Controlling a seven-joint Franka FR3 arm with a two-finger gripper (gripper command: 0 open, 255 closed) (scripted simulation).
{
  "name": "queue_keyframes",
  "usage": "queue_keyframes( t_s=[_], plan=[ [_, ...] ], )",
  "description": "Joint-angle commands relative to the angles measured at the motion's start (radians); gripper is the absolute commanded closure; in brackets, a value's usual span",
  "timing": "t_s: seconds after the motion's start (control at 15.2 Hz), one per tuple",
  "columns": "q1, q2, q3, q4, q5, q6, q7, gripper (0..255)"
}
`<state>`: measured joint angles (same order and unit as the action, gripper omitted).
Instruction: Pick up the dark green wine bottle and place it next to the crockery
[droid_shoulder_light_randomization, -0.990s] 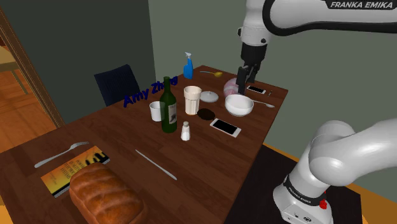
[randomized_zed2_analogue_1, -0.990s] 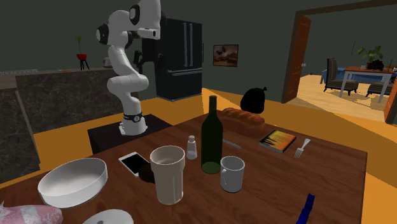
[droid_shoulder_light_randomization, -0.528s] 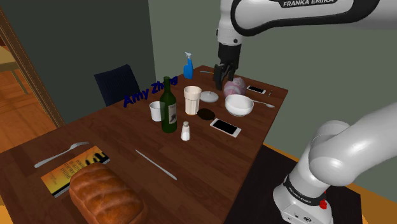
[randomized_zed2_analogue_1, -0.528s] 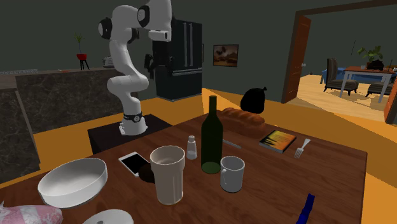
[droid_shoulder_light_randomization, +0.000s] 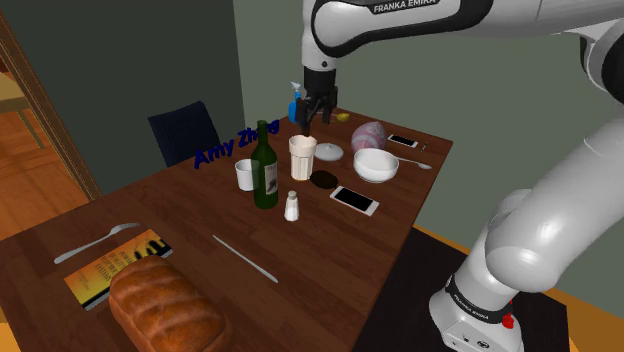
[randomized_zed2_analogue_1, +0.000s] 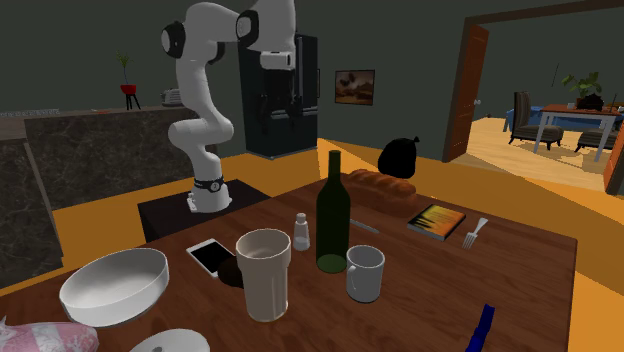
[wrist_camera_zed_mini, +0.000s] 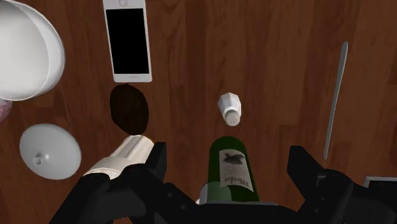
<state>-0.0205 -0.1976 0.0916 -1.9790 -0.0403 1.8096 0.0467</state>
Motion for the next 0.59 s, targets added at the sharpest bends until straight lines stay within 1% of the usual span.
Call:
queue_keyframes(
  t_s=[0.0,0.26,0.53],
  plan=[
    [0.001,0.074,0.003,0.071,0.002,0.01,0.006,0],
    [0.005,0.227,0.01,0.233,0.003,0.014,0.019,0],
    [0.013,0.388,0.014,0.426,0.001,-0.004,0.031,0]
  ],
)
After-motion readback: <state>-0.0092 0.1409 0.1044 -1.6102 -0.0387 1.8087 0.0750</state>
